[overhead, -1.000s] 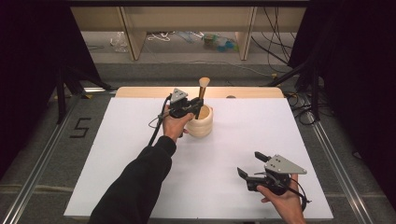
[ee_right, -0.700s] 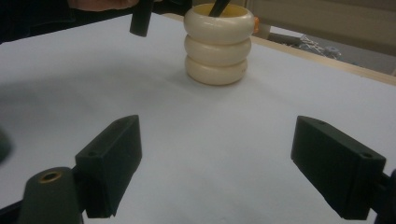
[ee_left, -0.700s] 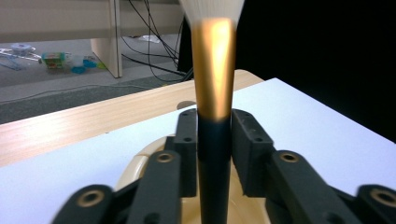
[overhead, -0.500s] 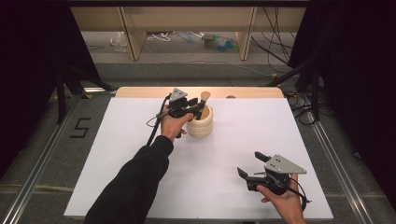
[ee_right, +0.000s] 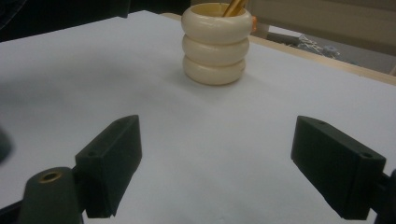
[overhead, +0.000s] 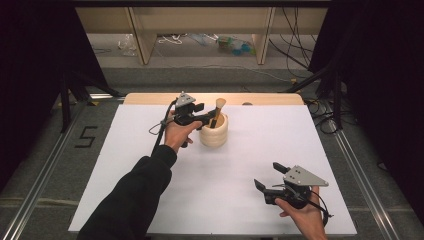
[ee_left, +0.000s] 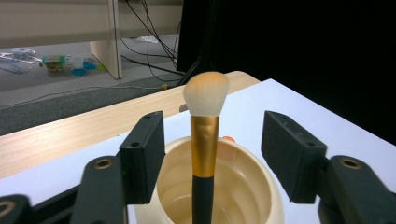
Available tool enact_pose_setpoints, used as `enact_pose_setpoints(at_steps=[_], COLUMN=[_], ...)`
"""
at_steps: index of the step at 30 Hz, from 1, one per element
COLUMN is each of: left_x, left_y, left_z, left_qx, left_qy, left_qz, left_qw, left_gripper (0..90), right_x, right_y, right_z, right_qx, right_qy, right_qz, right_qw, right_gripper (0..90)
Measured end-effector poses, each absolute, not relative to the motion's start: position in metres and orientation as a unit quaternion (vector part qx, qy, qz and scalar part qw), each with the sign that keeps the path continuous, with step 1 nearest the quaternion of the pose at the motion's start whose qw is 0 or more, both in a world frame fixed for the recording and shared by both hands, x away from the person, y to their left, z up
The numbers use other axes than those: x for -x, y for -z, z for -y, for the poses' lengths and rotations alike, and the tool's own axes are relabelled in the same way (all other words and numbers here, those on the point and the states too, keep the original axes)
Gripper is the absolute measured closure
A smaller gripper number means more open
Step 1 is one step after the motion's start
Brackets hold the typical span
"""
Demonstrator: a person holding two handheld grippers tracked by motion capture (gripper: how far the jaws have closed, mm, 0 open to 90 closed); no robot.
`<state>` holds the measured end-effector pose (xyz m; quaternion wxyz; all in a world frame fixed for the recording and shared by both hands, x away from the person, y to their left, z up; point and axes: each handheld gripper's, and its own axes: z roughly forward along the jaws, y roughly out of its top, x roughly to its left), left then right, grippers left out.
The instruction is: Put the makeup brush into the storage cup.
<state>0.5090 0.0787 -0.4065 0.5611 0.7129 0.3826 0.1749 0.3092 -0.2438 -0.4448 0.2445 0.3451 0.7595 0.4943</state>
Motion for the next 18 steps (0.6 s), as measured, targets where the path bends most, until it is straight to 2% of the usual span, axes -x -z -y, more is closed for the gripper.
enact_pose_setpoints(at_steps=[18], left_x=[-0.485], left_y=[0.405], left_z=[-0.103], left_qx=[-0.717], left_qy=[-0.164], left_qz=[-0.367], left_qw=[0.57], left_gripper=[29.8], right_x=[-0.307], right_y=[0.443], right_z=[0.245], right_qx=[-0.35], right_qy=[-0.487], right_qz=[-0.763], right_qw=[0.24], right_gripper=[17.1])
